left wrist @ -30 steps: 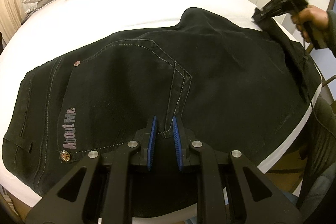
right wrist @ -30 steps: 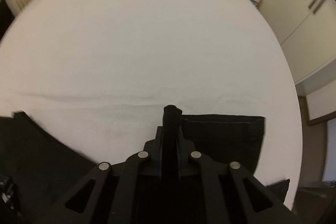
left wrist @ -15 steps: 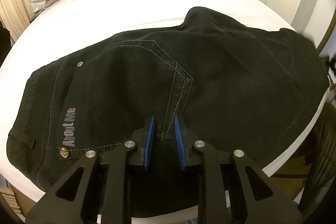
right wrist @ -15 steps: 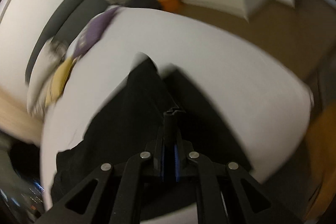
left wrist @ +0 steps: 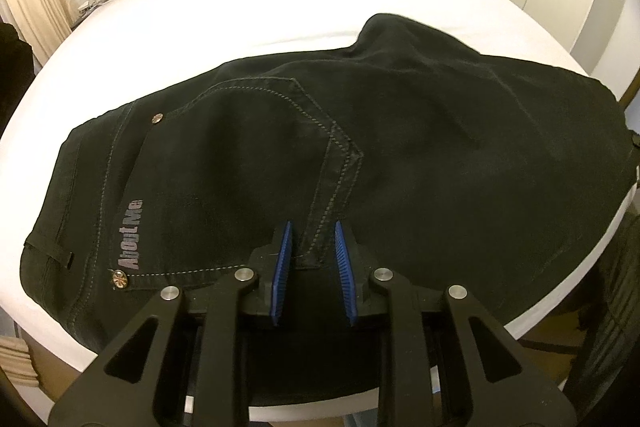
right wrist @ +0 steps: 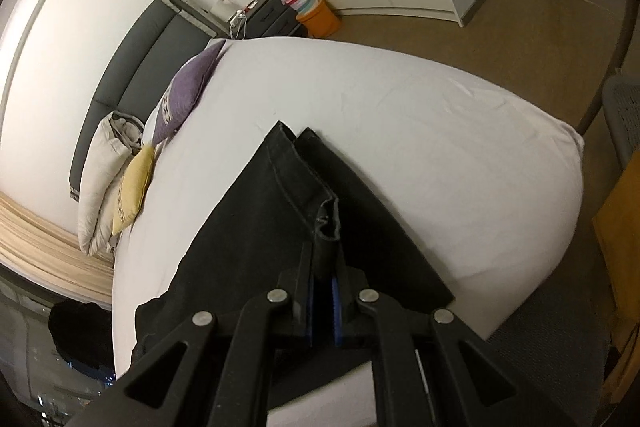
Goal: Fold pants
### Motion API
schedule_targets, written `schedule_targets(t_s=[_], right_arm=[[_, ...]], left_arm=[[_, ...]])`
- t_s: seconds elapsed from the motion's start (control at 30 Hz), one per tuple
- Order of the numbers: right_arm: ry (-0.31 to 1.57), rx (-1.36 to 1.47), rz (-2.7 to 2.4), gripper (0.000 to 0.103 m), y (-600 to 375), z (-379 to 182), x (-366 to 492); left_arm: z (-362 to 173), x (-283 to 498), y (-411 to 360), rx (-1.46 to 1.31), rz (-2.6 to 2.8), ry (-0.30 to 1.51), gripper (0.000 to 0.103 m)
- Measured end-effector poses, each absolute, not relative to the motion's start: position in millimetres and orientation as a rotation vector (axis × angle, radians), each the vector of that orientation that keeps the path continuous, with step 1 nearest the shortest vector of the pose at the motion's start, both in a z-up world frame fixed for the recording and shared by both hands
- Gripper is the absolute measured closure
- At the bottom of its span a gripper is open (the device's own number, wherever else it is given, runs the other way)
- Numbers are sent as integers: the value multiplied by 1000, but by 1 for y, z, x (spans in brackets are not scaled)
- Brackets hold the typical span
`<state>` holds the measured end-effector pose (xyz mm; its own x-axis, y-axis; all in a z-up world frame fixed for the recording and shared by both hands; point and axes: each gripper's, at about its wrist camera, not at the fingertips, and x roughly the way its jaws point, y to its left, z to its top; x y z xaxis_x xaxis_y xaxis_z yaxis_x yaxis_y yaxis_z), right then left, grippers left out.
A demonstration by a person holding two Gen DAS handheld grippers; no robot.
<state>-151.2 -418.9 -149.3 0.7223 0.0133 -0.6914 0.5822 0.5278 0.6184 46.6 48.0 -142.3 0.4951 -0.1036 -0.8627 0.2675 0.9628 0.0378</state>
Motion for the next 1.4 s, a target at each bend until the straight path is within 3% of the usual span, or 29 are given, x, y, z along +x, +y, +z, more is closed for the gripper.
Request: schedule_targets(t_s=[0.27, 0.37, 0.8, 0.87, 0.93, 0.97, 1.1, 1.13, 1.23, 1.4], right_arm=[[752, 1015, -406, 96, -423, -171, -163], [751, 1010, -407, 96, -424, -171, -166], [778, 1016, -392, 97, -429, -181, -170], [785, 1049, -383, 92, -435, -179, -176], [831, 1062, -430, 68, -441, -173, -186], [854, 1039, -492, 50, -444, -167, -192], [786, 907, -565, 50, -450, -119, -195], [757, 872, -522, 50, -444, -105, -184], [740, 764, -250, 50, -402, -76, -125], [848, 764, 58, 50, -341, -119, -42]], left_arm=[[-146, 41, 33, 202, -247, 996, 69], [-147, 41, 32, 200, -241, 992, 58], [-150, 36, 40, 170, -240, 968, 52], [-149, 35, 42, 162, -245, 970, 51], [-145, 36, 45, 147, -252, 978, 50], [-140, 35, 47, 132, -259, 977, 50], [-112, 30, 53, 113, -261, 896, 46], [-105, 32, 52, 104, -264, 875, 39], [-96, 45, 46, 91, -284, 840, 37], [-127, 69, 39, 120, -267, 926, 37]])
